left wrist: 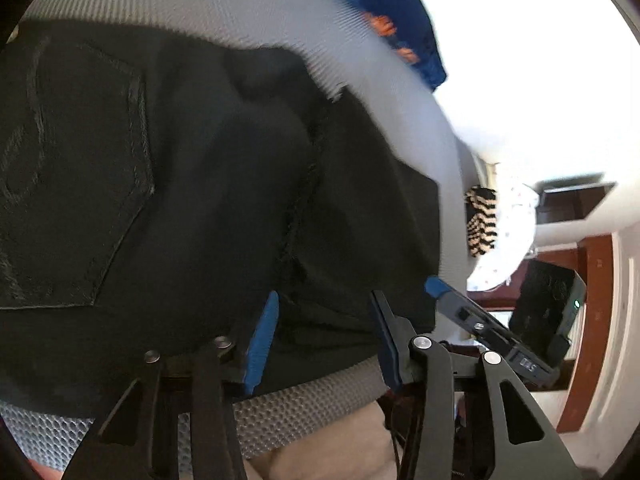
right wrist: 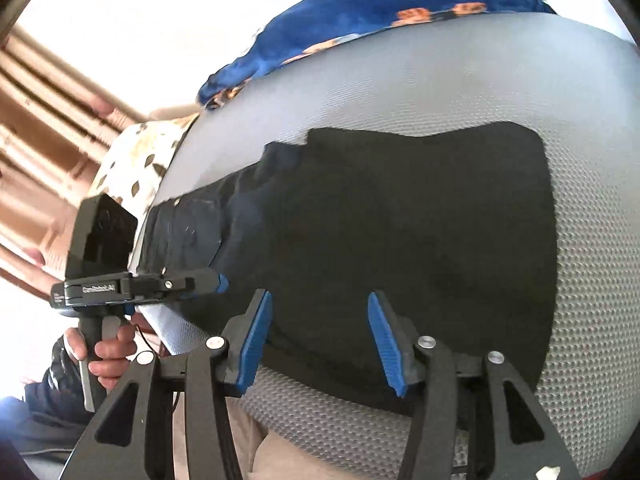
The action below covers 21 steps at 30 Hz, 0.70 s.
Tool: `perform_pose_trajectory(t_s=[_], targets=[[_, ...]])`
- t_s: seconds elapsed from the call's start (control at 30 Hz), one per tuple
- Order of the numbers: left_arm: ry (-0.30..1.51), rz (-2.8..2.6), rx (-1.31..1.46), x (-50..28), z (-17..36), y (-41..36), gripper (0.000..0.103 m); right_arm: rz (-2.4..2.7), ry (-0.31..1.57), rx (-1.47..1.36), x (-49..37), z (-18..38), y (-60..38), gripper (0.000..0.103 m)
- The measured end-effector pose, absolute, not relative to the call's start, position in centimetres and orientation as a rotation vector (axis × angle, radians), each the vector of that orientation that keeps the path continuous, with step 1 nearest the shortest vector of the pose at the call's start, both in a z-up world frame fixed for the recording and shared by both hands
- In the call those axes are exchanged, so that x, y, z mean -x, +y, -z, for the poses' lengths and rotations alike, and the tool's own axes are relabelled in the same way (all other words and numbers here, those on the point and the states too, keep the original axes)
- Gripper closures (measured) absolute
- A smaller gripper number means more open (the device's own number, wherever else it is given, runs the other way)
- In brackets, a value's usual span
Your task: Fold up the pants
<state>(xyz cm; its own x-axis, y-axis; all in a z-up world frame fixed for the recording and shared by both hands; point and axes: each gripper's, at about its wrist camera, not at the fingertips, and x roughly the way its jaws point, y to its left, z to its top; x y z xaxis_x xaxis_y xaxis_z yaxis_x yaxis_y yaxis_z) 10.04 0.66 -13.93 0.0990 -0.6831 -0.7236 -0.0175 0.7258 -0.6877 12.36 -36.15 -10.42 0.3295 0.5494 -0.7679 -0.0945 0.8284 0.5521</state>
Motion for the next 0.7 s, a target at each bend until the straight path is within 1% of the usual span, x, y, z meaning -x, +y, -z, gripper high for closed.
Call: perform_pose_trajectory(t_s=[0.13, 0.3, 0.47, 0.5, 0.53, 0.63, 0.7], targets=[[1.459, 0.503, 0.668, -10.3, 15.2, 0.9, 0.056, -0.422, 1.164, -0.490, -12.2, 10.8, -37.8, 0.054], [1.479, 0.523, 0.721, -10.3, 15.7, 0.6, 0.056, -0.415, 1.160, -0.509, -12.4, 10.9, -37.9, 0.054], [1.504, 0.571, 0.762, -10.0, 16.5, -0.8, 0.060, -0.393, 1.157, -0.535, -12.6, 11.3, -38.6, 0.054], [1.503, 0.575, 0.770, -10.1, 16.6, -0.9, 0.063, -0.389, 1.158, -0.544, -12.6, 11.4, -38.8, 0.054], [1.503, 0.581, 0.780, -10.1, 16.7, -0.9, 0.069, -0.387, 1.159, -0.558, -12.6, 11.5, -39.0, 0.054], [1.505, 0.575, 0.794, -10.3, 17.2, -1.2, 0.083, -0.376, 1.168, -0.569, -12.5, 12.0, -39.3, 0.054], [1.492, 0.567, 0.806, -10.4, 17.2, -1.5, 0.085, -0.372, 1.170, -0.564, -12.5, 12.1, -39.3, 0.054]])
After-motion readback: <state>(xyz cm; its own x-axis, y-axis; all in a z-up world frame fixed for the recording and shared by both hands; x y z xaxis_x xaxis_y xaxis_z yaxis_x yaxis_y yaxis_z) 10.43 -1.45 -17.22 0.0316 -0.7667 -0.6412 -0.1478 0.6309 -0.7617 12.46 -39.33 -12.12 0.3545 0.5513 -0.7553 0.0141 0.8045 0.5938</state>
